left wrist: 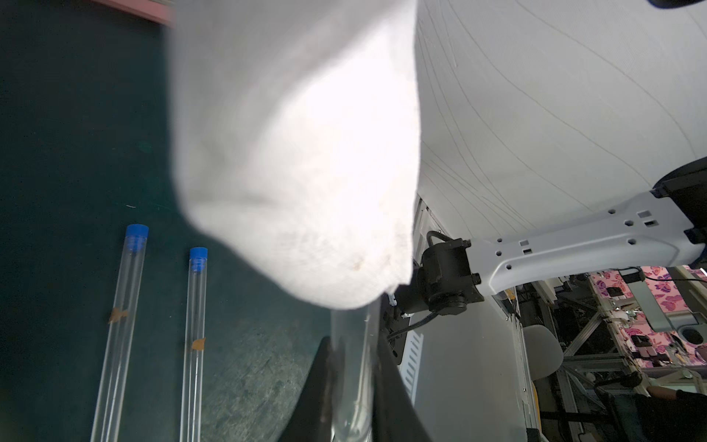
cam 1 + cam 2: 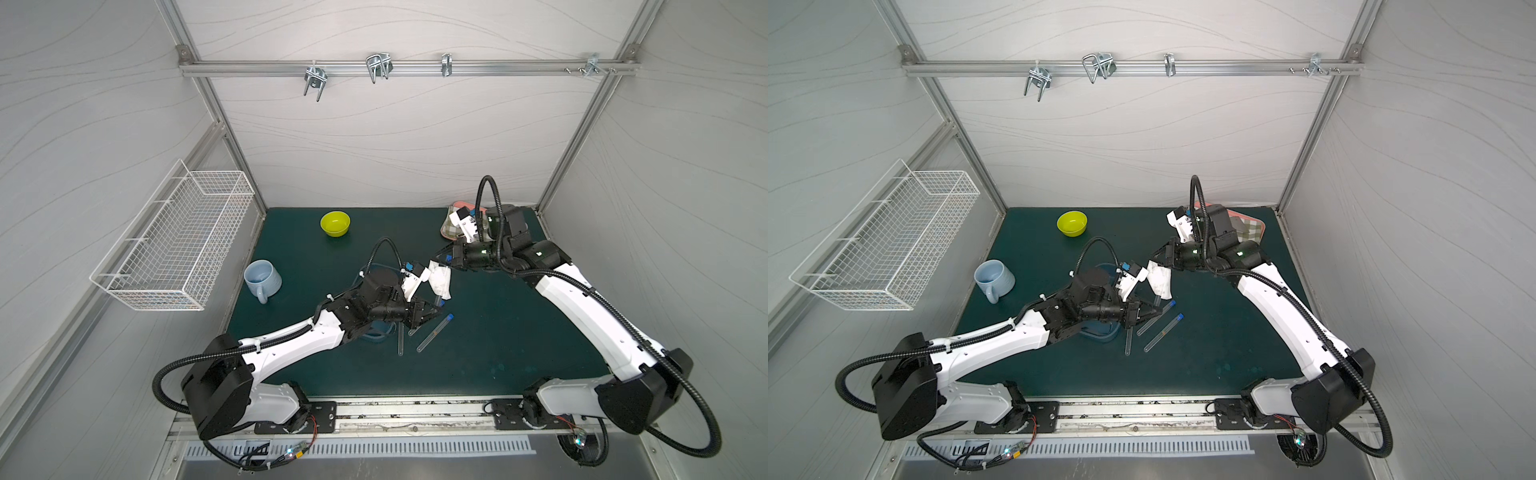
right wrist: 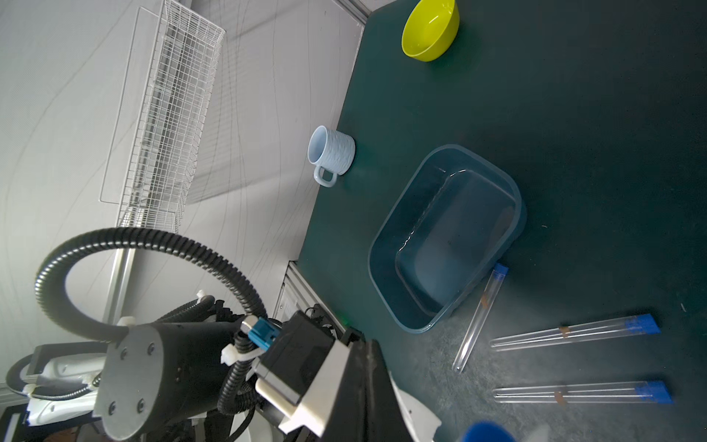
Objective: Wipe the exteriors of test tubes
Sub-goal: Place the cleaning item in the test tube.
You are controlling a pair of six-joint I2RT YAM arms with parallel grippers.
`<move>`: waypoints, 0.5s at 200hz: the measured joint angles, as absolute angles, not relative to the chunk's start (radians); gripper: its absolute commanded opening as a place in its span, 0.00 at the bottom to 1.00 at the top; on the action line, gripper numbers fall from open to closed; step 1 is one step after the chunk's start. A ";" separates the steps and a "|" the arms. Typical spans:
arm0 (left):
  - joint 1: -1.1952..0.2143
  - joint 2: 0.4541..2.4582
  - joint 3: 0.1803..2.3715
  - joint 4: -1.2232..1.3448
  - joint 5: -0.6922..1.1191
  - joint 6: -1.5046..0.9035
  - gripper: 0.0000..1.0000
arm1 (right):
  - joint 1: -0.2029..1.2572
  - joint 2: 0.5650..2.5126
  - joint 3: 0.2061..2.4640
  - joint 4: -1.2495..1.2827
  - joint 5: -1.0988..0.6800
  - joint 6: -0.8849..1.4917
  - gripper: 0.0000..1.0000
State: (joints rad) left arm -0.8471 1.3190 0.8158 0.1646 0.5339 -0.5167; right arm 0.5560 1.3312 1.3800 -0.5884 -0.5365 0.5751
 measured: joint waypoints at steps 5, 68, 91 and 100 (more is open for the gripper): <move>-0.847 1.319 0.815 0.168 0.534 -0.517 0.06 | 0.561 1.333 1.386 -0.594 -0.528 0.572 0.00; -0.847 1.319 0.797 0.188 0.534 -0.536 0.06 | 0.599 1.349 1.436 -0.667 -0.431 0.523 0.08; -0.847 1.319 0.794 0.193 0.534 -0.540 0.06 | 0.601 1.350 1.443 -0.685 -0.411 0.512 0.20; -0.847 1.319 0.791 0.194 0.534 -0.542 0.06 | 0.602 1.351 1.443 -0.690 -0.402 0.506 0.23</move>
State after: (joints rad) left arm -0.8471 1.3190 0.7910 0.1936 0.5343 -0.5423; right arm 0.6022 1.3514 1.4429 -0.6895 -0.4023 0.5056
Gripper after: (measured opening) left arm 0.152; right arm 0.196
